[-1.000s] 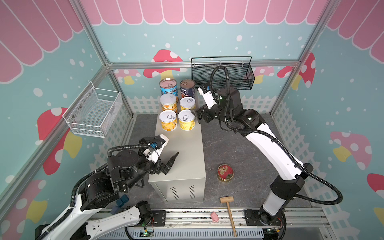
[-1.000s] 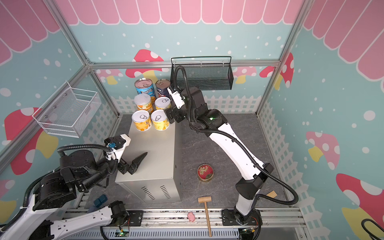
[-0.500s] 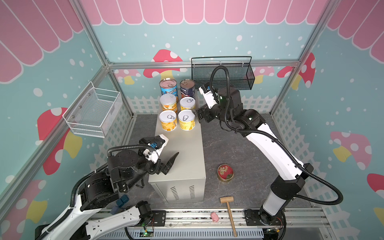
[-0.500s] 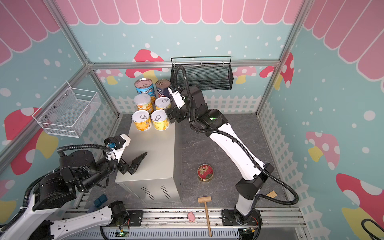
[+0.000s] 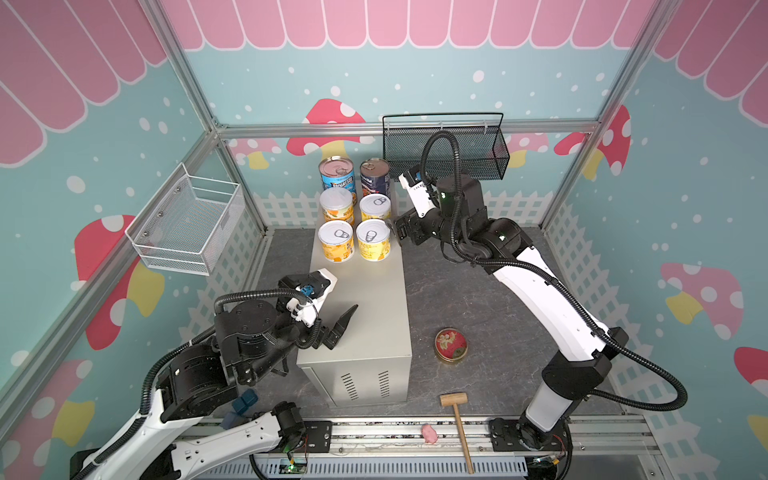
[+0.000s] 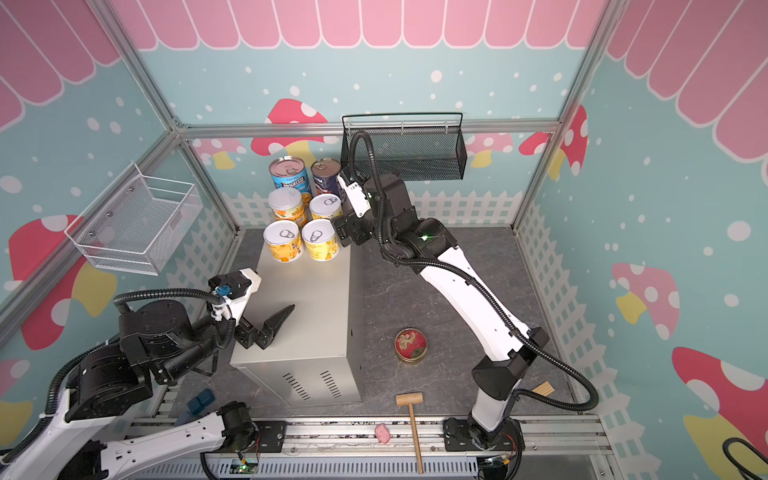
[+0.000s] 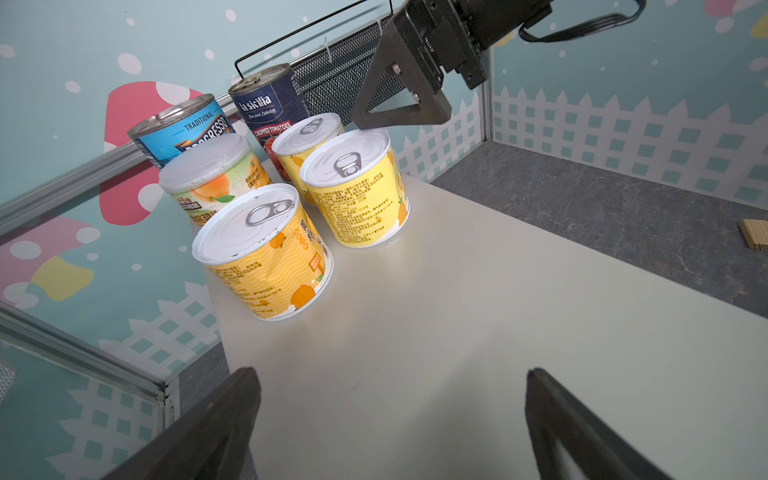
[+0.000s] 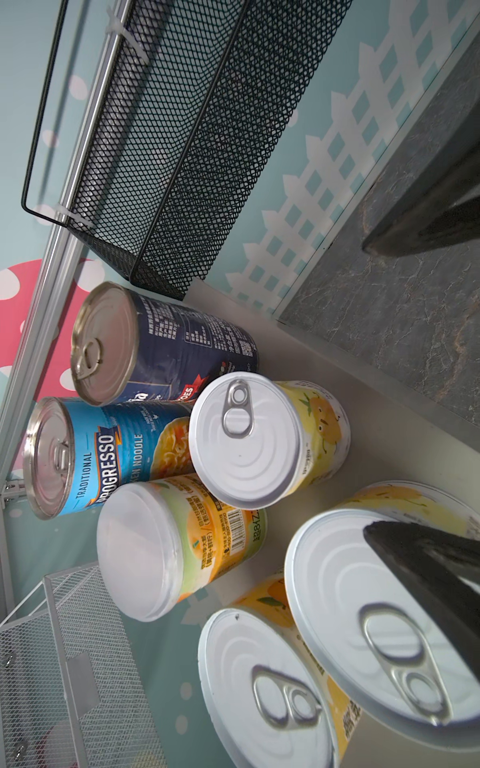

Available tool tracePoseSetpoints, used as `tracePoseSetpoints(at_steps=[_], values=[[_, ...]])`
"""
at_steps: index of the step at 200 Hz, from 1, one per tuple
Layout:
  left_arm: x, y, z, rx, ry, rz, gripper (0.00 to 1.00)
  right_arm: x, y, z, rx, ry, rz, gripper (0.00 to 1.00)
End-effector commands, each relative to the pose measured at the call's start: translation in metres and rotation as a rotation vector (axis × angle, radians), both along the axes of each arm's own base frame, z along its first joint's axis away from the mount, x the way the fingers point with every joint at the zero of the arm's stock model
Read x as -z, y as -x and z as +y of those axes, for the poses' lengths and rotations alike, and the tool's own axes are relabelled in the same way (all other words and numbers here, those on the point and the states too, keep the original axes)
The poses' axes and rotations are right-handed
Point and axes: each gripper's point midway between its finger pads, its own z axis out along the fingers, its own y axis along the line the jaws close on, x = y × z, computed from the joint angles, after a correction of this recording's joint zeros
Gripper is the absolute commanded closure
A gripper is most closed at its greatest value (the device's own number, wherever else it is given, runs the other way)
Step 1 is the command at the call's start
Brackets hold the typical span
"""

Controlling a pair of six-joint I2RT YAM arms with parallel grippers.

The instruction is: Place and organize the canned foods onto the counter

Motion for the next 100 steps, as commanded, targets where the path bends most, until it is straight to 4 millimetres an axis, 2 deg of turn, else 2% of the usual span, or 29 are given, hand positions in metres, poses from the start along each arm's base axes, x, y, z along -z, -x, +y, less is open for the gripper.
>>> tracePoseSetpoints(at_steps=[1,60,100], values=[[-0.002,0.001,-0.001,0.009,0.016,-0.007,0.00,0.003,0.008,-0.009,-0.008,0.056,0.017,0.00],[-0.002,0.001,-0.001,0.011,0.016,-0.007,0.00,0.011,0.009,0.000,-0.053,0.078,0.050,0.00],[-0.003,0.001,0.001,0.006,0.018,-0.010,0.00,-0.002,0.009,0.000,-0.049,0.059,0.022,0.01]])
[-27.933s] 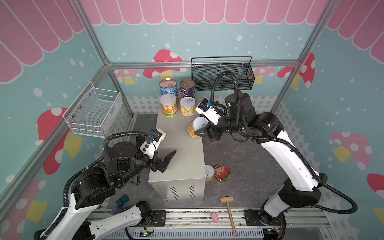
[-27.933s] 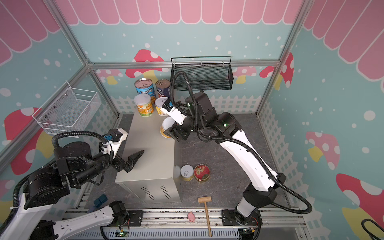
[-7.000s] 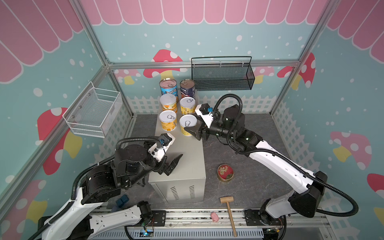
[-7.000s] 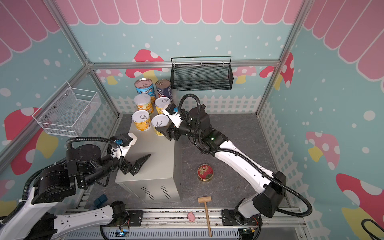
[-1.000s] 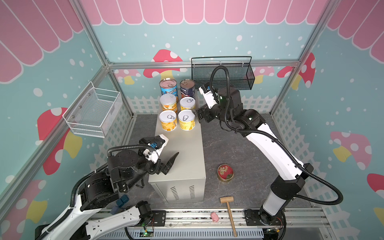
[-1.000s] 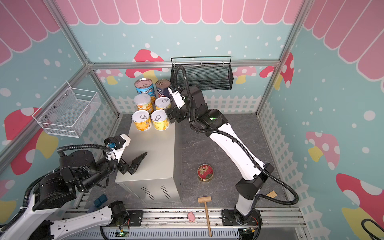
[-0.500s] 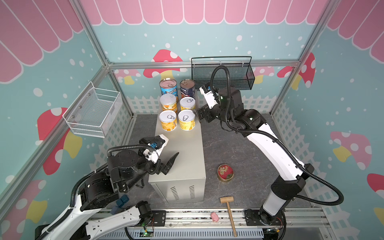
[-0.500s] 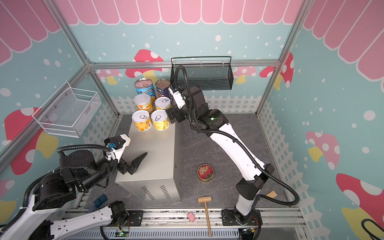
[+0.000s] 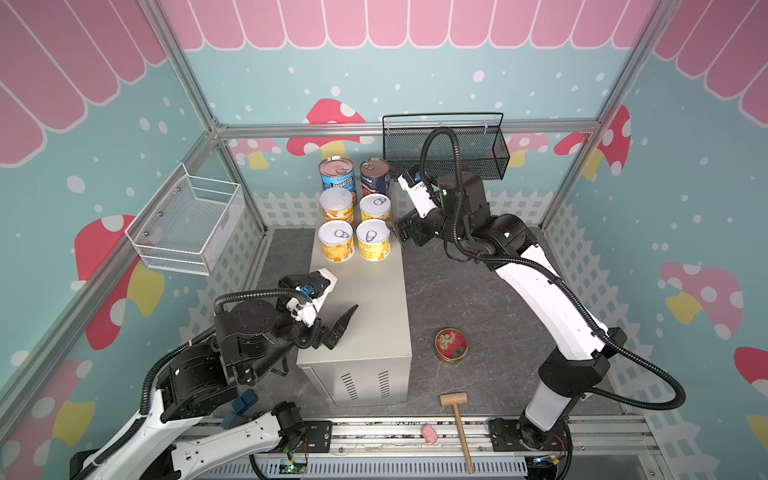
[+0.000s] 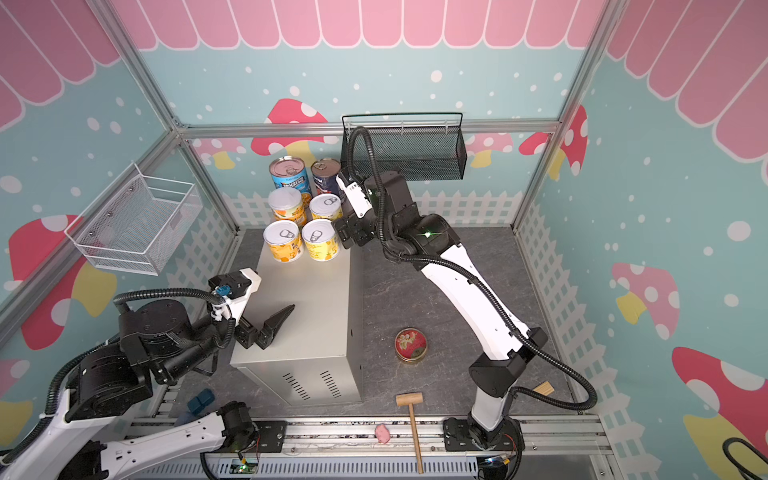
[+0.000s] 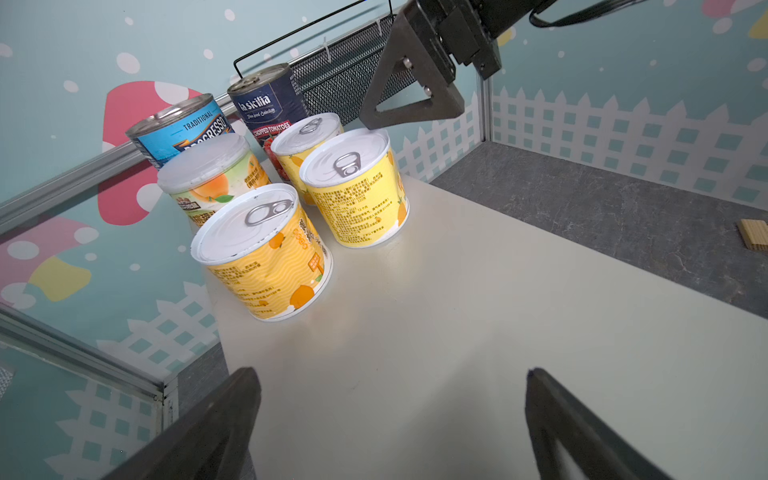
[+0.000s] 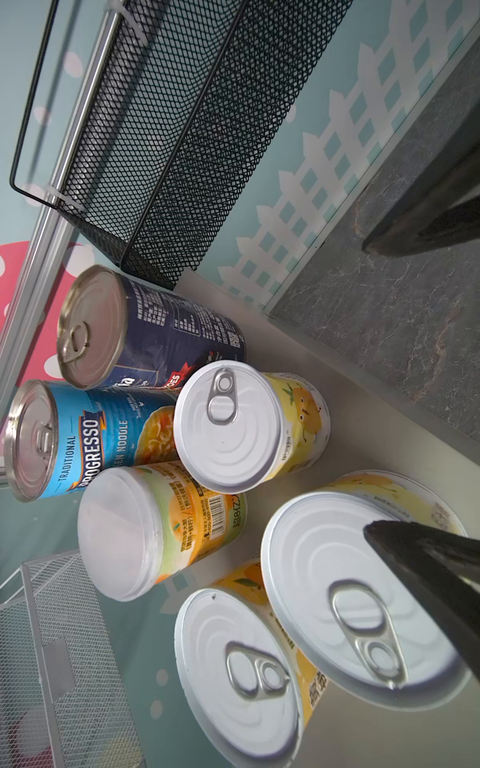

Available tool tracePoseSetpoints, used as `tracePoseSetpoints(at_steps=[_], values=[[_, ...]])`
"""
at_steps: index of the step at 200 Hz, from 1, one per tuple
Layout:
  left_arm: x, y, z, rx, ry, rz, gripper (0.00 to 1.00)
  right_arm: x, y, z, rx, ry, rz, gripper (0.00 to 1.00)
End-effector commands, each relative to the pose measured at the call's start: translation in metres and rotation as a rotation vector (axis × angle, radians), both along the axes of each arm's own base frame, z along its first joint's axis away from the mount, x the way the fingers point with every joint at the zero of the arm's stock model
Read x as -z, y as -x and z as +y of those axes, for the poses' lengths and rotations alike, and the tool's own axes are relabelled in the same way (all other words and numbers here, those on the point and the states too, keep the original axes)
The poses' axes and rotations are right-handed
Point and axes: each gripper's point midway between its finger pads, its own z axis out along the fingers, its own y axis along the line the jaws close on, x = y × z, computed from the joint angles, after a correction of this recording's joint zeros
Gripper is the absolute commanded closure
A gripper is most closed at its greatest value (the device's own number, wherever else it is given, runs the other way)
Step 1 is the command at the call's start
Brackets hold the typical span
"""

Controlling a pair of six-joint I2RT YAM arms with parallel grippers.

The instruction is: Place and organize the canned foods onto the counter

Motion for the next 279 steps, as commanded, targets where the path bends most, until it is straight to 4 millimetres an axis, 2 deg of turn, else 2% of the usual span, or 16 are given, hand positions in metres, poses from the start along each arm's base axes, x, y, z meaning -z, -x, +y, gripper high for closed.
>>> tracePoseSetpoints(at_steps=[1,26,71,123,127,165,226,279], values=[[-0.002,0.001,0.000,0.005,0.016,-0.011,0.00,-0.002,0.000,0.001,-0.014,0.017,-0.004,0.01],[-0.003,0.001,0.000,0.007,0.017,-0.012,0.00,-0.011,0.002,0.003,-0.030,0.009,-0.015,0.00],[-0.004,0.002,0.002,0.007,0.021,-0.016,0.00,-0.001,0.001,0.014,-0.071,0.030,0.035,0.01],[-0.004,0.003,0.003,0.007,0.024,-0.018,0.00,0.000,-0.001,0.014,-0.067,0.040,0.038,0.00],[-0.005,0.003,0.004,0.007,0.027,-0.020,0.00,0.013,-0.008,0.019,-0.062,0.061,0.061,0.00],[-0.005,0.003,0.005,0.005,0.027,-0.022,0.00,0.026,-0.015,0.009,0.001,0.115,0.078,0.00],[-0.005,0.004,0.006,0.005,0.032,-0.024,0.00,0.023,-0.012,-0.003,0.033,0.141,0.071,0.00],[-0.005,0.004,0.006,0.002,0.032,-0.022,0.00,0.024,-0.011,-0.003,0.031,0.146,0.073,0.00]])
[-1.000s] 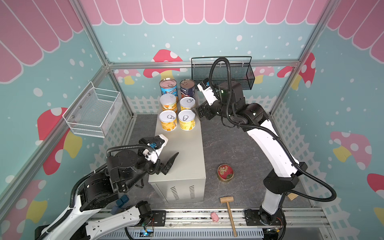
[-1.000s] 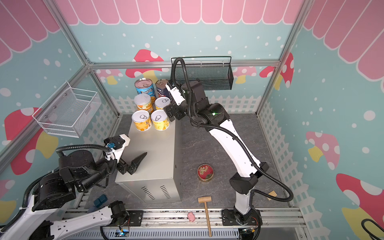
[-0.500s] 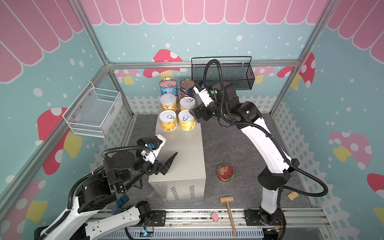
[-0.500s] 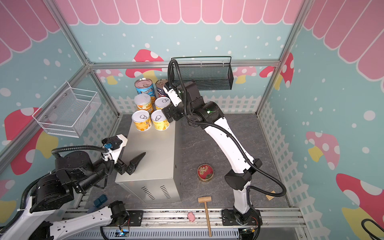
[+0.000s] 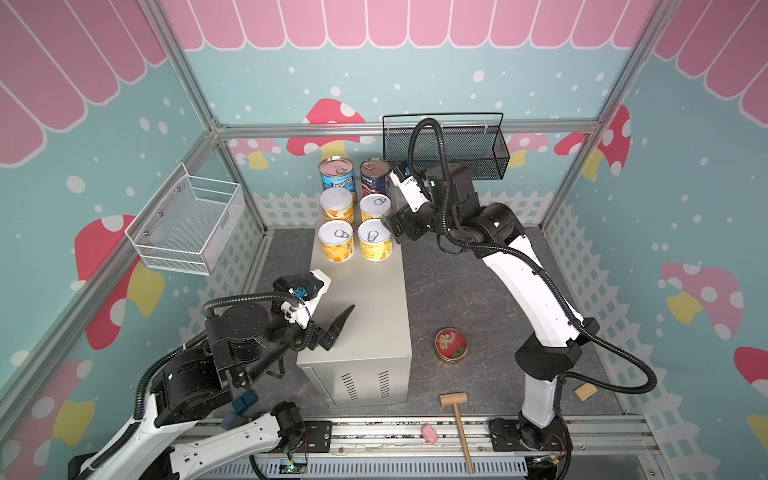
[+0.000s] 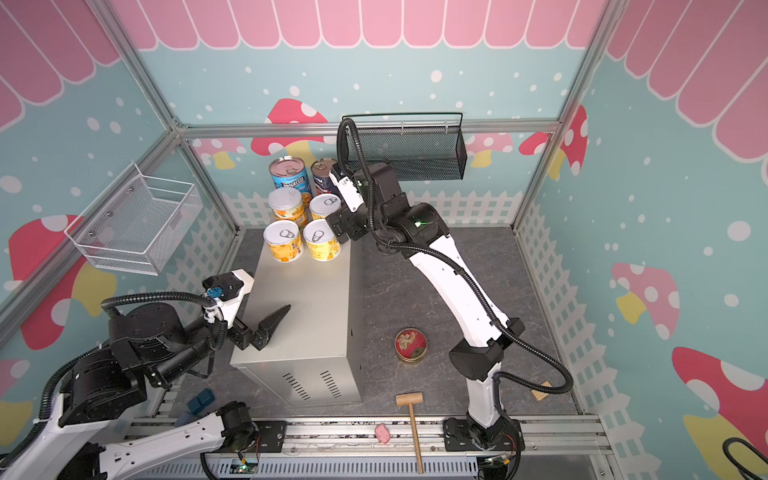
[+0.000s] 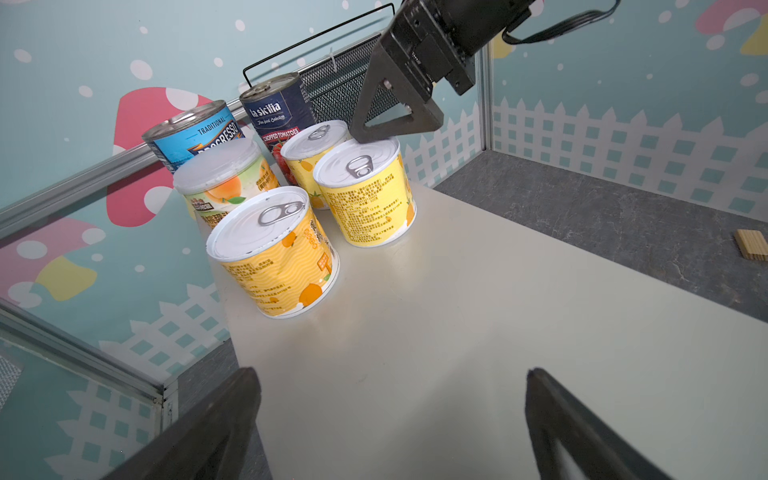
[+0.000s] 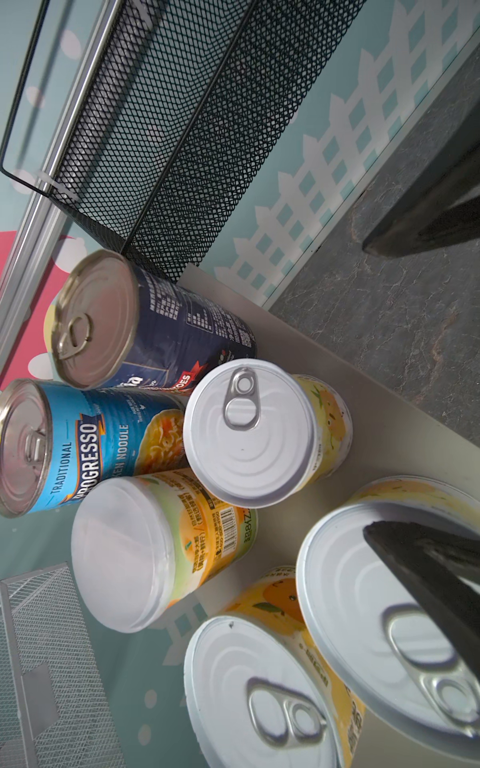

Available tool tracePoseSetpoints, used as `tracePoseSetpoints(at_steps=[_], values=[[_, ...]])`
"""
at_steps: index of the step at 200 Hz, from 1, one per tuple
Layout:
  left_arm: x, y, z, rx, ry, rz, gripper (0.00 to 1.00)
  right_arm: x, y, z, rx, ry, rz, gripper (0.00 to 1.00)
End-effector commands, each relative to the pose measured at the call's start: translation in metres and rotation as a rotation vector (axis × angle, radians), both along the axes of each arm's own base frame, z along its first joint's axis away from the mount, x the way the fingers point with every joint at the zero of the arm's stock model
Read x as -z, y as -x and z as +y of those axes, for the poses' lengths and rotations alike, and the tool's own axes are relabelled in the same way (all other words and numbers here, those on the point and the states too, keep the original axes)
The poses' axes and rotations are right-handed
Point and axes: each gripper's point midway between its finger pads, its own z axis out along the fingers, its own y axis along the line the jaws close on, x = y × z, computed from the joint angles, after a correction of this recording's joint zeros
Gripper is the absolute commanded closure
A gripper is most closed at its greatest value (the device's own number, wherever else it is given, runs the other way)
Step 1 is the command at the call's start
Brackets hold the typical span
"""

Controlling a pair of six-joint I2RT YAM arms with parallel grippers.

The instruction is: Place and organize the canned foods onto the counter

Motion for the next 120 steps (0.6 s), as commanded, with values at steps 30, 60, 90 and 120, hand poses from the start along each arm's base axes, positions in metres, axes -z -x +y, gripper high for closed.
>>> tracePoseSetpoints(at_steps=[30,60,90,120], values=[[-0.001,0.000,0.000,0.005,0.011,-0.008,0.00,0.019,0.005,-0.013,0.015,0.096,0.045,0.00],[0.000,0.000,-0.001,0.004,0.009,-0.006,0.00,0.019,0.006,-0.014,0.015,0.095,0.045,0.00],[0.000,-0.001,-0.001,0.006,0.008,-0.003,0.00,0.017,0.007,-0.011,0.002,0.086,0.043,0.00],[0.001,-0.001,-0.002,0.008,0.006,-0.002,0.00,0.007,0.008,-0.003,-0.035,0.040,0.024,0.01]])
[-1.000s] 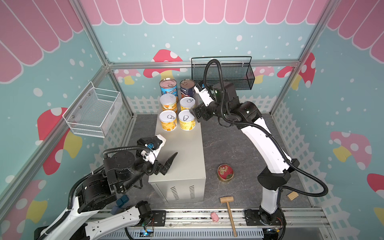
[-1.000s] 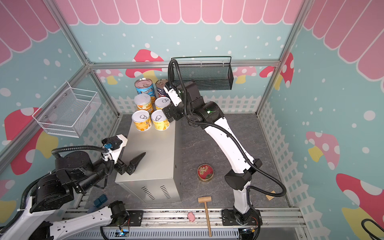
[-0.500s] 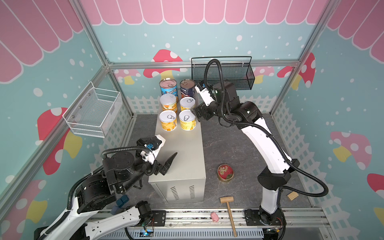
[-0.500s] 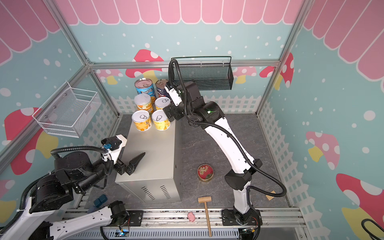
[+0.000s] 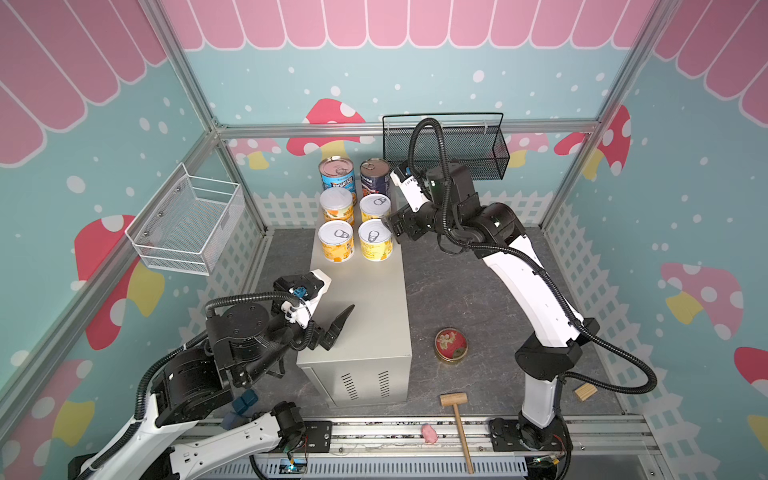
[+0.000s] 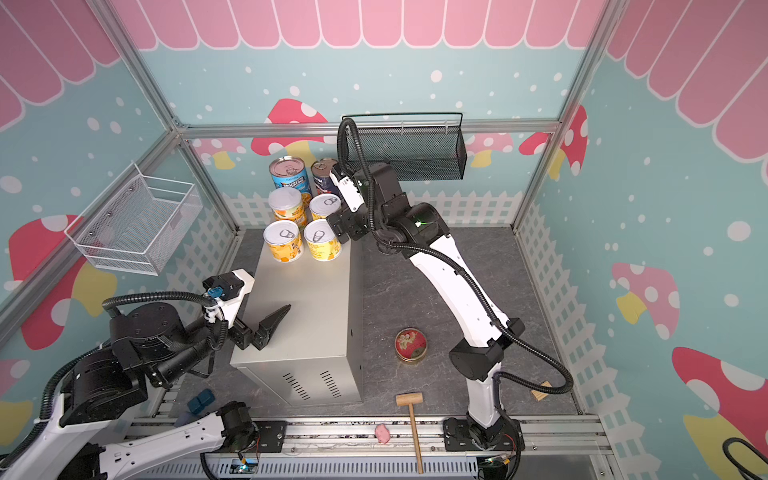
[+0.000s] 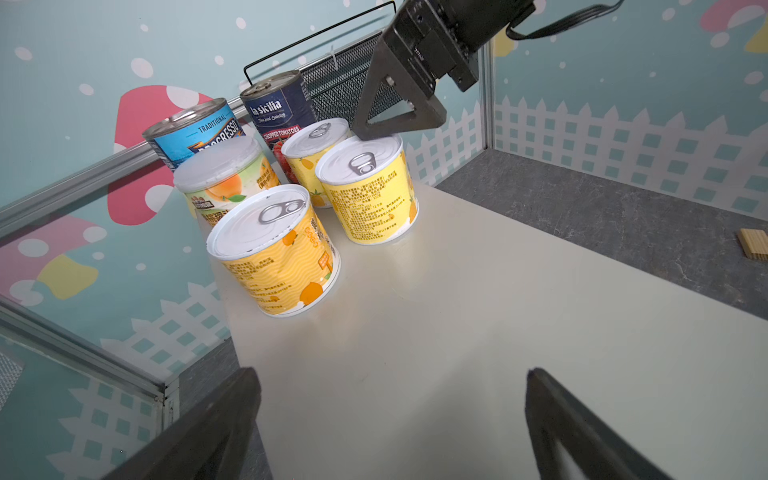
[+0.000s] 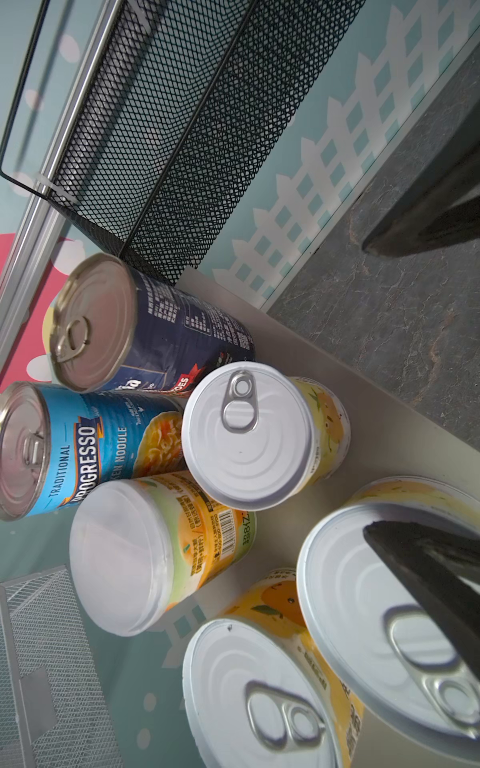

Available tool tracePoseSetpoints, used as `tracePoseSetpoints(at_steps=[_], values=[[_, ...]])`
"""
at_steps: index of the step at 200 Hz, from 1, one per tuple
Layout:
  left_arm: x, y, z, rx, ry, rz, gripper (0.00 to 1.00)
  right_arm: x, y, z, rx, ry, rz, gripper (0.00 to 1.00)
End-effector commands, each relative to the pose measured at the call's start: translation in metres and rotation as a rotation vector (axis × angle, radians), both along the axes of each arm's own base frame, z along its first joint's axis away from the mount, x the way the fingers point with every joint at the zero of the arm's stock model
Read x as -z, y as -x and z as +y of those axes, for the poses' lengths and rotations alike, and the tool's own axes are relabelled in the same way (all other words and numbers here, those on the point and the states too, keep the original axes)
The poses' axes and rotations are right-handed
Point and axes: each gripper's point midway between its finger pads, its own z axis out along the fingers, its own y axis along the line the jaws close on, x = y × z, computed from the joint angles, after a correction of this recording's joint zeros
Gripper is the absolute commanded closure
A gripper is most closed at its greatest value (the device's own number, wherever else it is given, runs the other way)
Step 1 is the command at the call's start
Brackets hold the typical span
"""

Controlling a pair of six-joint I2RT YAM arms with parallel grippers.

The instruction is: Place and organize the canned foods onto the counter

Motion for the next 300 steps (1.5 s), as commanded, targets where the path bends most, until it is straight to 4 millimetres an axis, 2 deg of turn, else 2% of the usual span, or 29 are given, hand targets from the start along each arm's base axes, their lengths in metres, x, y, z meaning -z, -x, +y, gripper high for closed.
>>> tracePoseSetpoints(at_steps=[1,28,30,33,86,100,132,166,179,196,223,258,276,300], values=[[-0.001,0.000,-0.003,0.012,0.009,-0.005,0.00,0.007,0.008,-0.002,-0.036,0.037,0.023,0.01],[-0.001,-0.001,-0.003,0.010,0.007,-0.004,0.00,-0.006,0.004,0.005,-0.045,-0.013,-0.017,0.00],[-0.001,-0.001,-0.003,0.009,0.009,-0.004,0.00,-0.019,0.010,0.000,-0.047,-0.032,-0.037,0.01],[-0.001,-0.001,-0.002,0.009,0.008,-0.004,0.00,-0.025,0.012,-0.002,-0.048,-0.043,-0.051,0.00],[0.000,-0.001,-0.004,0.010,0.006,0.000,0.00,-0.075,0.027,-0.002,-0.102,-0.177,-0.170,0.01],[0.000,-0.001,-0.004,0.012,0.008,-0.001,0.00,-0.078,0.031,-0.004,-0.104,-0.193,-0.183,0.00],[-0.002,0.002,-0.007,0.036,0.013,0.011,0.00,-0.068,0.036,-0.016,-0.077,-0.177,-0.175,0.00],[0.003,0.023,-0.033,0.217,0.006,0.106,0.00,-0.054,0.046,-0.037,-0.024,-0.158,-0.163,0.00],[0.006,0.031,-0.046,0.290,-0.003,0.160,0.00,-0.043,0.049,-0.048,0.015,-0.139,-0.146,0.01],[0.010,0.035,-0.059,0.342,-0.015,0.226,0.00,-0.019,0.050,-0.070,0.112,-0.096,-0.112,0.01],[0.008,0.035,-0.078,0.380,-0.015,0.266,0.00,0.030,0.058,-0.103,0.237,-0.053,-0.035,0.01],[0.002,0.037,-0.106,0.441,-0.028,0.282,0.00,0.095,0.081,-0.136,0.333,-0.048,0.082,0.01],[0.004,0.036,-0.122,0.458,-0.037,0.290,0.00,0.130,0.095,-0.145,0.352,-0.053,0.154,0.01],[0.003,0.036,-0.143,0.479,-0.028,0.289,0.00,0.188,0.113,-0.148,0.346,-0.030,0.279,0.00]])
